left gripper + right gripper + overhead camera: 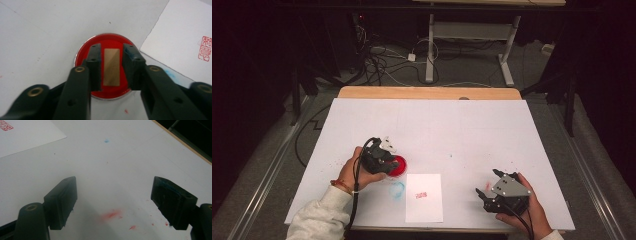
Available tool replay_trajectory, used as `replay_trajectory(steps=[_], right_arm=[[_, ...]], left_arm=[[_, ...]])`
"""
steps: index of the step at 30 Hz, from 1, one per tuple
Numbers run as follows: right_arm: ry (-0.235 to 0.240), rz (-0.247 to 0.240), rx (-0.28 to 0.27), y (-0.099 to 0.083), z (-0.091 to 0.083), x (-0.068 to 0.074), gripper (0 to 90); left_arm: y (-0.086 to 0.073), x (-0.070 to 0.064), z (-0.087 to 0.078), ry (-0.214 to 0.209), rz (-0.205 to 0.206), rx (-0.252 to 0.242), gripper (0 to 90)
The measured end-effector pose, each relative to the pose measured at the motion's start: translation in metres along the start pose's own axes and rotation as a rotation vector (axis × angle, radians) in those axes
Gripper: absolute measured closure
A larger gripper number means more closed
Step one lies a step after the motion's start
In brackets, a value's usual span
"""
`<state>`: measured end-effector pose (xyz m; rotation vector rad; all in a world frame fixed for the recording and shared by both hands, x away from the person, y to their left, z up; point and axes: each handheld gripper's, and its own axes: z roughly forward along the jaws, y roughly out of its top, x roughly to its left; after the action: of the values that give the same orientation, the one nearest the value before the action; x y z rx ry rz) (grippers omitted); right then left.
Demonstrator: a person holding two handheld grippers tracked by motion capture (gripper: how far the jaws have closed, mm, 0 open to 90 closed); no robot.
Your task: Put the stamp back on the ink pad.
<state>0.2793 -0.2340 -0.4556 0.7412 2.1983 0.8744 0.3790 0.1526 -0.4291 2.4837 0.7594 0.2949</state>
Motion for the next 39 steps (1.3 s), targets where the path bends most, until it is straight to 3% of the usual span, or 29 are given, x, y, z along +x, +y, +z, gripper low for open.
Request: replay_trajectory(steps=[7,12,15,18,27,32,39], right_arm=[[-0.001,0.003,-0.007,0.0,-0.001,-0.001,21.7],[-0.002,0.0,-0.007,0.0,-0.001,0.0,21.7],[-0.003,-0.001,-0.006,0.0,-0.001,-0.001,21.6],[-0.001,-0.002,-0.008,0.0,-0.001,-0.001,21.7],[-0.005,0.0,-0.011,0.0,-0.002,-0.001,21.7],[-0.009,0.004,-0.015,0.0,-0.003,-0.002,21.7],[-0.022,0.021,-0.044,0.001,-0.007,-0.005,21.7]], left_arm=[[0.001,-0.006,-0.004,0.094,-0.003,-0.097,34.6],[0.002,-0.01,-0.001,0.119,-0.006,-0.159,17.4],[0.003,-0.013,0.0,0.138,0.009,-0.187,16.5],[0.002,-0.015,-0.003,0.14,0.015,-0.247,16.4],[-0.003,-0.022,-0.017,0.211,0.044,-0.428,16.7],[-0.007,-0.026,-0.019,0.216,0.08,-0.447,17.0],[-0.011,-0.033,-0.022,0.269,0.109,-0.471,17.0]])
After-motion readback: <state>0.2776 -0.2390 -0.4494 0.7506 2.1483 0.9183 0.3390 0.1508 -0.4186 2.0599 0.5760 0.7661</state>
